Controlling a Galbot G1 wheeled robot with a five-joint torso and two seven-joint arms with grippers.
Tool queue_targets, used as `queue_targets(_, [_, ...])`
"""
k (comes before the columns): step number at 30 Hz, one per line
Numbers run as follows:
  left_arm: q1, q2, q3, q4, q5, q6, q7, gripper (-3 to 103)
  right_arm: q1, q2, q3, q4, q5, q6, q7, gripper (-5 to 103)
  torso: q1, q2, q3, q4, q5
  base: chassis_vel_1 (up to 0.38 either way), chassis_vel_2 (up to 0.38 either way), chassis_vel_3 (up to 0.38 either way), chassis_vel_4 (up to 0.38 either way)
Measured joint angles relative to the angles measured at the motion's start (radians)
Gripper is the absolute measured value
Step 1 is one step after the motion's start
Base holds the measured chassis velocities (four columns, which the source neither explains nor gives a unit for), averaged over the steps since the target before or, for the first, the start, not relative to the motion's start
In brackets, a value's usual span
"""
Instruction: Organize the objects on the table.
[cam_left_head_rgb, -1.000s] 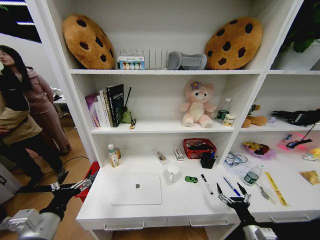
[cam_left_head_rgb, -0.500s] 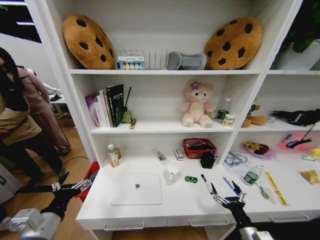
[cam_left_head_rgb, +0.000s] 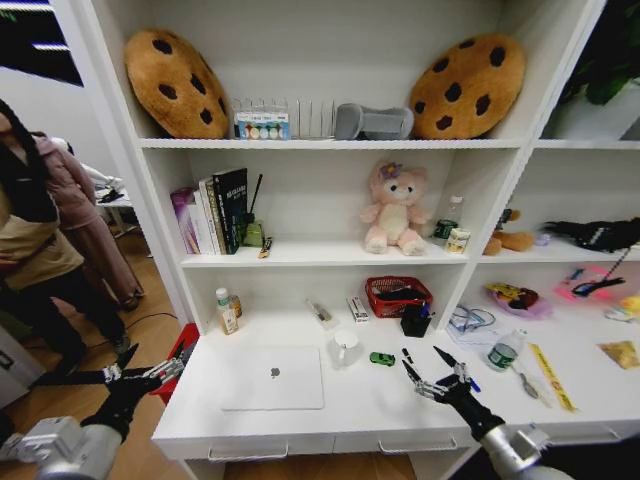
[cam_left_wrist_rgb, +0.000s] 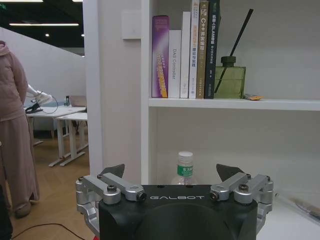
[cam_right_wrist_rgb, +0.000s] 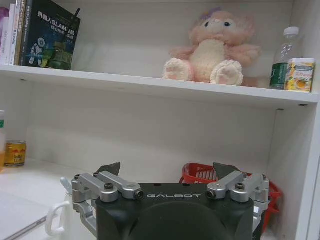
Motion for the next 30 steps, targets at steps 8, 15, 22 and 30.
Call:
queue_targets(8, [0.000, 0.000, 0.000, 0.000, 0.000, 0.000, 0.000, 100, -0.032, -0.014, 0.058, -0.099, -0.011, 0.069, -0.139, 100, 0.000, 0.000, 0.000, -0.0002, -0.0001, 0.000, 0.000, 0.000, 0.000])
queue_targets(15, [0.000, 0.000, 0.000, 0.000, 0.000, 0.000, 0.000, 100, -0.019, -0.014, 0.045, -0.107, -0.010, 0.071, -0.155, 100, 0.000, 0.000, 0.000, -0.0001, -0.0003, -0.016, -0.018, 0.015, 0.014])
queue_targets(22, [0.000, 0.000, 0.000, 0.000, -0.001, 0.000, 0.001, 100, 0.002, -0.030, 0.035, -0.129, -0.008, 0.084, -0.168, 100, 0.000, 0.000, 0.000, -0.0004, -0.0006, -0.134, -0.149, 0.141, 0.138])
queue_targets(30, [0.000, 0.001, 0.000, 0.000, -0.001, 0.000, 0.002, 100, 0.134, -0.138, -0.015, -0.183, 0.190, -0.063, -0.383, 100, 0.000, 0.000, 0.000, -0.0013, -0.0004, -0.075, -0.143, 0.104, 0.095])
